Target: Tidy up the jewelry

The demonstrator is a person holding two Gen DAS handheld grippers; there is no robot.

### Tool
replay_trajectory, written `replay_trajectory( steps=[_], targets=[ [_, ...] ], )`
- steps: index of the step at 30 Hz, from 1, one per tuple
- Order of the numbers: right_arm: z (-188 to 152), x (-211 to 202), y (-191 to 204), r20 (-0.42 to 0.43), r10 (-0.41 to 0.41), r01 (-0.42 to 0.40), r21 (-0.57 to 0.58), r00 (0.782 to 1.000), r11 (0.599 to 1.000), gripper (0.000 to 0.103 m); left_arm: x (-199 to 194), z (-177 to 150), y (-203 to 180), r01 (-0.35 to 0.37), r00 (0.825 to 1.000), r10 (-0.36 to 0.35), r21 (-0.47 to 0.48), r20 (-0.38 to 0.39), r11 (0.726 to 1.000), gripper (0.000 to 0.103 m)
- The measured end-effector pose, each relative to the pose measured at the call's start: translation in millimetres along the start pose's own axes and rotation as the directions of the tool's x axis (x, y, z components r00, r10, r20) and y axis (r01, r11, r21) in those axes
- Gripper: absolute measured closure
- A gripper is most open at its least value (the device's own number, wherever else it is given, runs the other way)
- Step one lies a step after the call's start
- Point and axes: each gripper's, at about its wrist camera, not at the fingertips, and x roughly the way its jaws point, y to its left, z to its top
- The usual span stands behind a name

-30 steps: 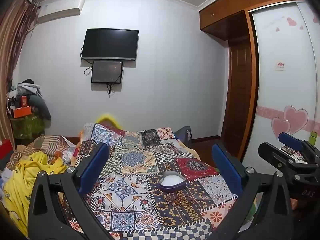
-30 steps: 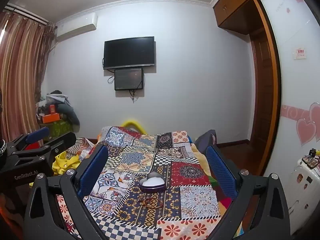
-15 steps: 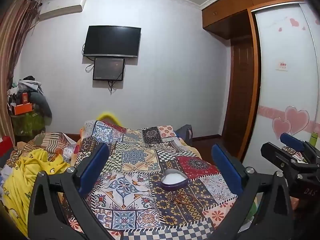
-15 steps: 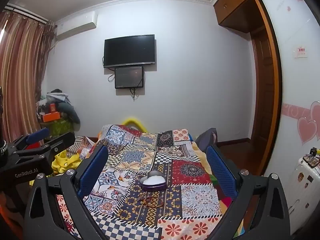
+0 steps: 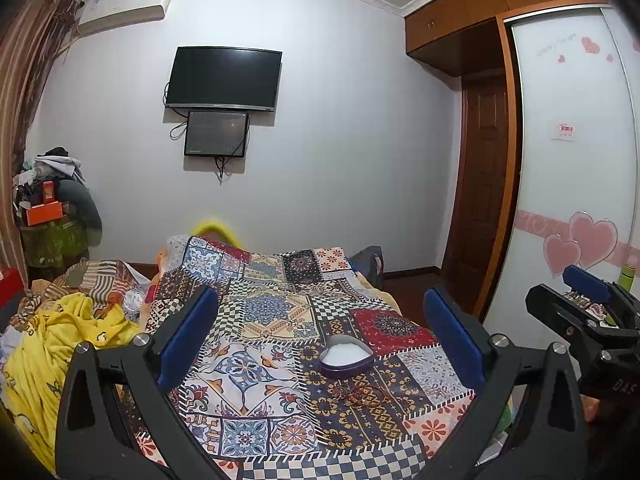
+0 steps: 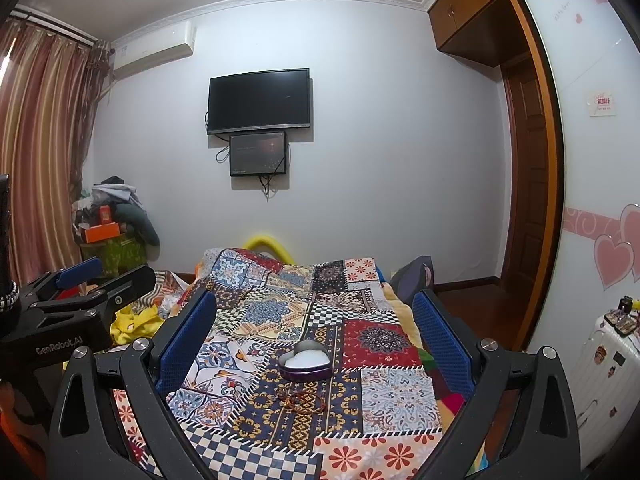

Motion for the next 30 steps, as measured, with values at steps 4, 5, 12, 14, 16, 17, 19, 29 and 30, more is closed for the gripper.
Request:
replay_trajectory(
  steps=[4,5,12,14,16,17,19,29,30],
  targets=[
    [-0.5,0.3,-0.6,-0.001,0.001,-0.001,0.0,1.0,1.0,0.005,-0.7,-2.7,-4.9,0.0,1.0,0.0,-0.001,-0.002,1.0,0.0],
    [-0.5,0.2,-0.8,-0.001,0.0,0.0,0.0,1.0,1.0,0.005,-0.8,-2.7,-5.0,0.001,1.0,-0.001,-0.001,-0.001,1.0,0.0],
    [-1.6,1.4,-1.4,-0.001,0.002,-0.002,0.006,1.0,1.0,0.005,-0.8,-2.6,-5.0,0.001,1.0,-0.001,0.01,-0.001,1.0,0.0],
    [-1.3,1.2,-1.5,0.0,0.002,-0.002,0.005,1.0,1.0,0.005,-0.5,-3.4,-4.9,-0.003,1.0,0.004,0.014,-0.002,1.0,0.0],
    [-1.4,1.2,-1.5,-0.001,0.002,-0.002,0.005,1.0,1.0,0.005,-0.2,-4.0,-4.2,-0.006,1.0,0.006,0.014,-0.003,1.0,0.0],
    [-1.9,1.4,-1.4,-0.001,0.002,-0.002,0.004,1.0,1.0,0.005,0.0,-4.1,-3.7,-0.006,1.0,0.006,0.013,-0.004,1.0,0.0],
    [-2.4,1.8,-1.3,-0.002,0.001,-0.001,0.002,1.0,1.0,0.005,0.3,-4.3,-2.7,-0.003,1.0,0.003,0.01,-0.006,1.0,0.0],
    [-3.9,1.8,-0.4,-0.004,0.002,-0.002,0.002,1.0,1.0,0.005,3.4,-5.4,-4.6,0.0,1.0,0.0,0.016,-0.013,1.0,0.0],
    [-3.7,1.6,-0.6,-0.004,0.001,-0.001,0.002,1.0,1.0,0.005,3.5,-5.4,-4.4,0.001,1.0,-0.001,0.016,-0.013,1.0,0.0]
  ],
)
